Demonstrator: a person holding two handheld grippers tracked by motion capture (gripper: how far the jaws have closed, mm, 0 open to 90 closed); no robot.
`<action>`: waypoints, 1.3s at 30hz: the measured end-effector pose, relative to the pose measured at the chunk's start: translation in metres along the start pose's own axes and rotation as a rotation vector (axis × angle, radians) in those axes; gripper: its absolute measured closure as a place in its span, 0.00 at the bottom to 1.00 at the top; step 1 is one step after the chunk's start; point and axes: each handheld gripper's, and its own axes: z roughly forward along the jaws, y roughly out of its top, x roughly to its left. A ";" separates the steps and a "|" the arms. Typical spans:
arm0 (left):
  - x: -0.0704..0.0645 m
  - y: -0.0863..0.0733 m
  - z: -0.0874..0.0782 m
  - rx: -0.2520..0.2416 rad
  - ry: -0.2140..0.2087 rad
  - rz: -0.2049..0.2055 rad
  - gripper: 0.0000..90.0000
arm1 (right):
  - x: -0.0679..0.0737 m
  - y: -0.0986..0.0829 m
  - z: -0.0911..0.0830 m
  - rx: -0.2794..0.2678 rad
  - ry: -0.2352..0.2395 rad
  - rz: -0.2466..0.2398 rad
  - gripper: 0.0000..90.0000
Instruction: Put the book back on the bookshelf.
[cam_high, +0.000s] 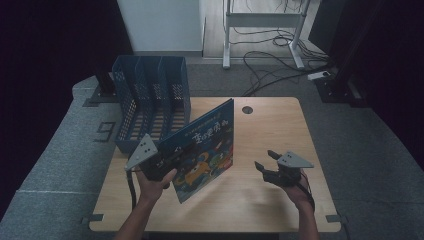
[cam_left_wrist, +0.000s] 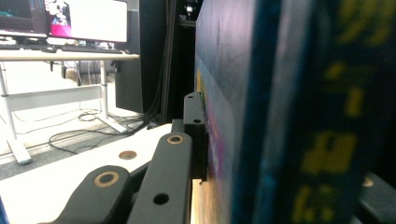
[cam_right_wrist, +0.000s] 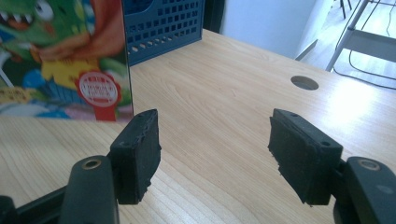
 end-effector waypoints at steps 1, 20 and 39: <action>0.001 0.002 -0.001 -0.004 0.001 -0.006 0.91 | 0.000 -0.001 0.001 0.006 0.001 0.002 0.36; 0.009 0.030 -0.023 -0.057 0.057 0.026 0.91 | -0.011 -0.032 0.037 0.166 -0.051 0.179 0.37; 0.024 0.047 -0.041 -0.074 0.124 0.014 0.91 | -0.015 -0.050 0.050 0.267 -0.101 0.184 0.38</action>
